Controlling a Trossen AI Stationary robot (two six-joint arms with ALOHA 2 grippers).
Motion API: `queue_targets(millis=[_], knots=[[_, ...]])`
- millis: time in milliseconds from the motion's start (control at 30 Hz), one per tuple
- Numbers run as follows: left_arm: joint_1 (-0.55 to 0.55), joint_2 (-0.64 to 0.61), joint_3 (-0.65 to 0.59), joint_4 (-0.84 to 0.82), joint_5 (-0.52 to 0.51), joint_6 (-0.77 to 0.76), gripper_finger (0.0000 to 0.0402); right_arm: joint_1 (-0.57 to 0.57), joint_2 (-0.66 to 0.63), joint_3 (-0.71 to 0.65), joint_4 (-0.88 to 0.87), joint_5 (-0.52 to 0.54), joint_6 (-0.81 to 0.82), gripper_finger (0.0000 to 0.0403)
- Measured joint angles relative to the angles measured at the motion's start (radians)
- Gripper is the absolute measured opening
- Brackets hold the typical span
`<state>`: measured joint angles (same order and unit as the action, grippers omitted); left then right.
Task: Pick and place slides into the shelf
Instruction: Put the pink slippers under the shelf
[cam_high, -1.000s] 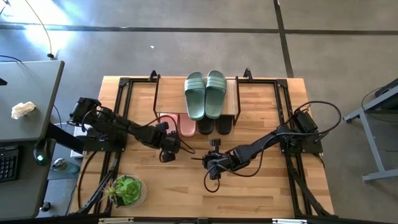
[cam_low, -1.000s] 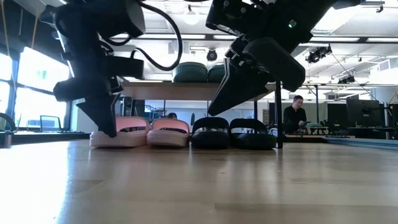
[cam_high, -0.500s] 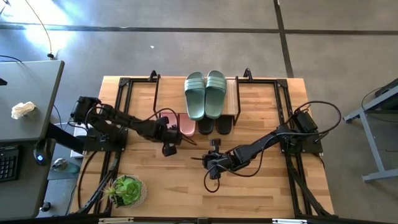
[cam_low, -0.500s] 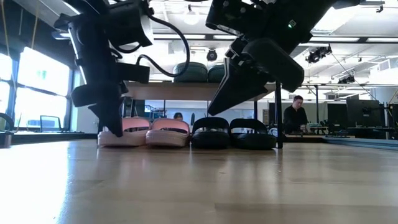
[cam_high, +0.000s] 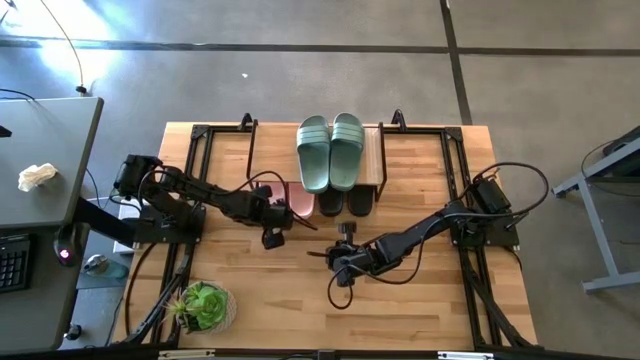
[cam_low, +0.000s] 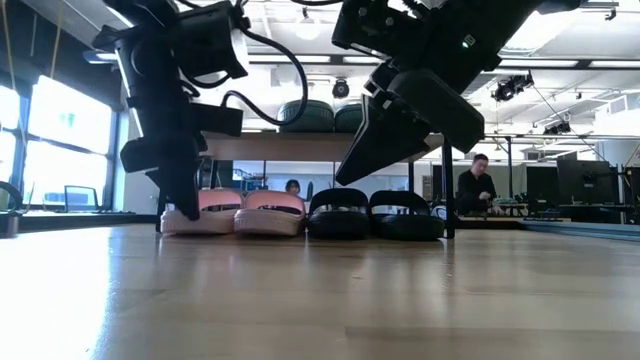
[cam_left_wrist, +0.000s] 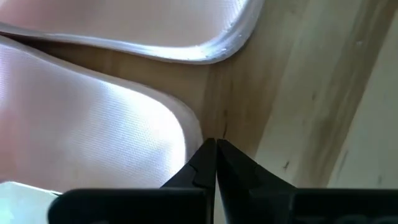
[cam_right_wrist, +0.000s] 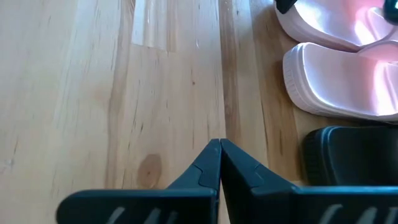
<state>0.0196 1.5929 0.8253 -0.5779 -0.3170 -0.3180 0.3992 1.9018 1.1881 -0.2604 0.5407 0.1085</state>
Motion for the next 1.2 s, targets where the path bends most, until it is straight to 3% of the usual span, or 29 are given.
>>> queue_targets(millis=[167, 333, 567, 867, 1200], knots=[[-0.026, 0.0, 0.0, 0.039, 0.049, 0.018, 0.0003, 0.0, 0.0, 0.0, 0.0, 0.0, 0.0, 0.0], [-0.094, 0.0, 0.0, 0.233, 0.104, 0.139, 0.0003, 0.0, 0.0, 0.0, 0.0, -0.001, -0.001, 0.0], [-0.107, 0.0, 0.0, 0.351, -0.015, 0.19, 0.0003, 0.0, 0.0, 0.0, -0.01, -0.002, 0.007, 0.0], [-0.089, 0.093, 0.002, 0.366, 0.003, 0.192, 0.0003, -0.002, 0.0, 0.0, -0.022, -0.003, 0.007, 0.0], [-0.091, 0.157, 0.037, 0.366, -0.158, 0.185, 0.0001, -0.002, 0.002, 0.001, -0.027, 0.0, 0.019, 0.0]])
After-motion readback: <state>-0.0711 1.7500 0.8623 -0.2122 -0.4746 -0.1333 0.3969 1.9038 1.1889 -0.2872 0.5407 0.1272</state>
